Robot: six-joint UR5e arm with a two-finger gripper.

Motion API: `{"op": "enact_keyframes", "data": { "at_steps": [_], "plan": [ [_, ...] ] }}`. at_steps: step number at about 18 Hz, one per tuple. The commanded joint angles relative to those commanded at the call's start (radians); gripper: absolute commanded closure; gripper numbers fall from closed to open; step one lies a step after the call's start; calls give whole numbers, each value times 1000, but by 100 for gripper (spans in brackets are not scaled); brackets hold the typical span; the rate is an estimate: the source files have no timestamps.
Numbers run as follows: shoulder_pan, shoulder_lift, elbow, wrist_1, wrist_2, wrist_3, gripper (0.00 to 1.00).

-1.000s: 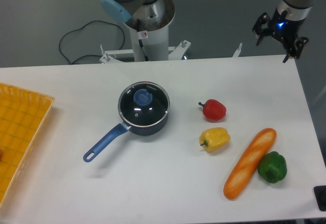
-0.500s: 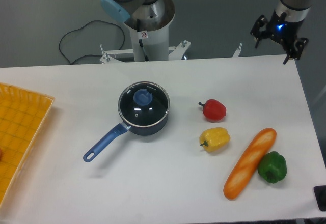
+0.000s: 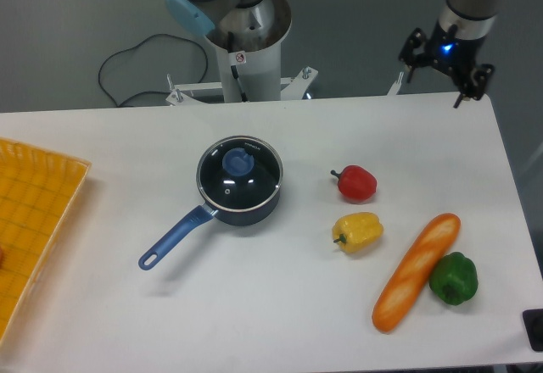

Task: Open the lid
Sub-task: 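Move the open gripper over the blue knob of the saucepan lid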

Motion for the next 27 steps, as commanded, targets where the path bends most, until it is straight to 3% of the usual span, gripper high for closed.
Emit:
{"op": "enact_keyframes", "data": {
  "at_steps": [8,17,23,27],
  "plan": [
    [-63,97,-129,3,-31,-123,0],
    [-189,177,-238,11,-35,-221,0],
    [-279,167,-308,147,-34,-340,0],
    [-334,166,-321,170,-29,-411,0]
  ]
}}
